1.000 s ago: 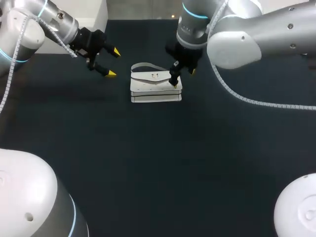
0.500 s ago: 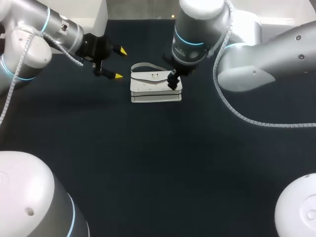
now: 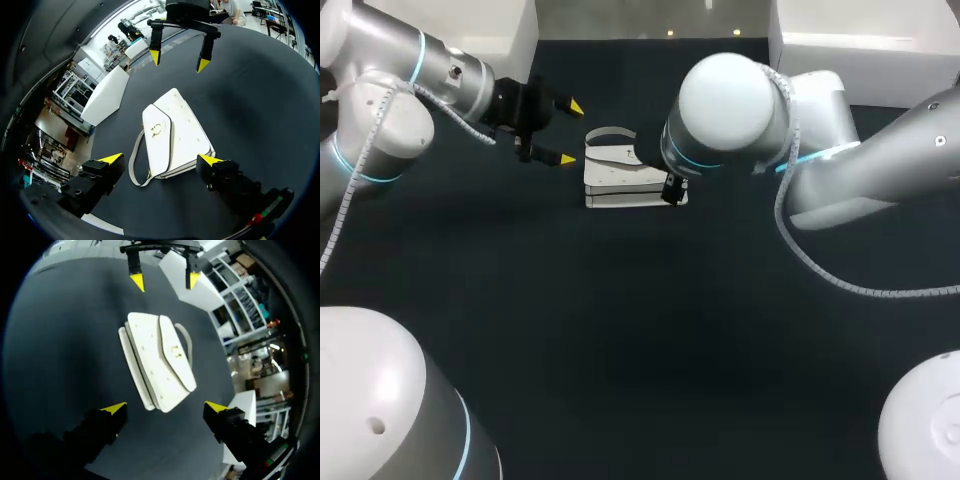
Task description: Pick up the bag, open it, inspect its contents, close it, and place it on the opposite side
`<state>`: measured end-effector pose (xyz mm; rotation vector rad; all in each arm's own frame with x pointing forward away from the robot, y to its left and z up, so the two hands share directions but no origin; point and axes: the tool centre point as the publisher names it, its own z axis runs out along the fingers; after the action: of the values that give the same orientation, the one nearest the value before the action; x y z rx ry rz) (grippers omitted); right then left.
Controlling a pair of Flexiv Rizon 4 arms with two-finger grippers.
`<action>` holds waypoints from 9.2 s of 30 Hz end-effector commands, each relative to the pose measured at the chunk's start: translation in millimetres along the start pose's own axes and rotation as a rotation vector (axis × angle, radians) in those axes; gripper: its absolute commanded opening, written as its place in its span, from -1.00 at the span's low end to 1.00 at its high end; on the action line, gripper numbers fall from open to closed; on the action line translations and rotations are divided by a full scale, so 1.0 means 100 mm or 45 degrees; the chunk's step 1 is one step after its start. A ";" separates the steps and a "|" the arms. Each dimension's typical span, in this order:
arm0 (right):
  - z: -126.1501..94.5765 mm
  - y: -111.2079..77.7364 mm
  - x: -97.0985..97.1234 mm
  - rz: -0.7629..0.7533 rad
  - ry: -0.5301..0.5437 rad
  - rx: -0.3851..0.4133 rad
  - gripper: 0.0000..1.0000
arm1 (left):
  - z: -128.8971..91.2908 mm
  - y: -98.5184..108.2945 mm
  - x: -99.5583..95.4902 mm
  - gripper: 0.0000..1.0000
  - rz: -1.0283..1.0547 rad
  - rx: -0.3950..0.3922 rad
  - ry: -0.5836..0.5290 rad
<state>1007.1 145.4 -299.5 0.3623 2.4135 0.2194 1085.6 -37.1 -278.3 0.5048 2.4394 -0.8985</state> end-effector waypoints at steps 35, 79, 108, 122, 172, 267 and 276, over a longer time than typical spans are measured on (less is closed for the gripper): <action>0.60 0.02 0.11 -0.456 -0.287 -0.223 0.41 | 0.44 -0.11 -0.04 1.00 0.154 0.042 -0.004; 0.74 0.09 0.18 -0.422 -0.320 -0.155 -1.00 | 0.53 -0.12 0.00 1.00 0.182 0.135 0.015; 0.72 0.10 0.17 -0.376 -0.342 -0.140 -1.00 | 0.76 -0.10 -0.01 -0.03 0.188 0.181 0.040; 0.72 0.10 0.17 -0.376 -0.342 -0.140 -1.00 | 0.87 -0.04 0.07 -0.15 0.173 0.172 0.089; 0.72 0.10 0.17 -0.376 -0.342 -0.140 -1.00 | 1.06 -0.04 0.03 -1.00 0.233 -0.037 0.017; 0.72 0.10 0.17 -0.376 -0.342 -0.140 -1.00 | 1.26 0.36 -0.48 -1.00 -0.394 -0.039 0.111; 0.66 0.08 0.15 -0.350 -0.332 -0.169 1.00 | 1.22 0.30 -0.51 -1.00 -0.395 -0.031 0.111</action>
<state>1044.5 167.9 -356.3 -0.0056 2.2403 0.1587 1179.4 -106.5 -348.2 0.1567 2.6506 -0.9811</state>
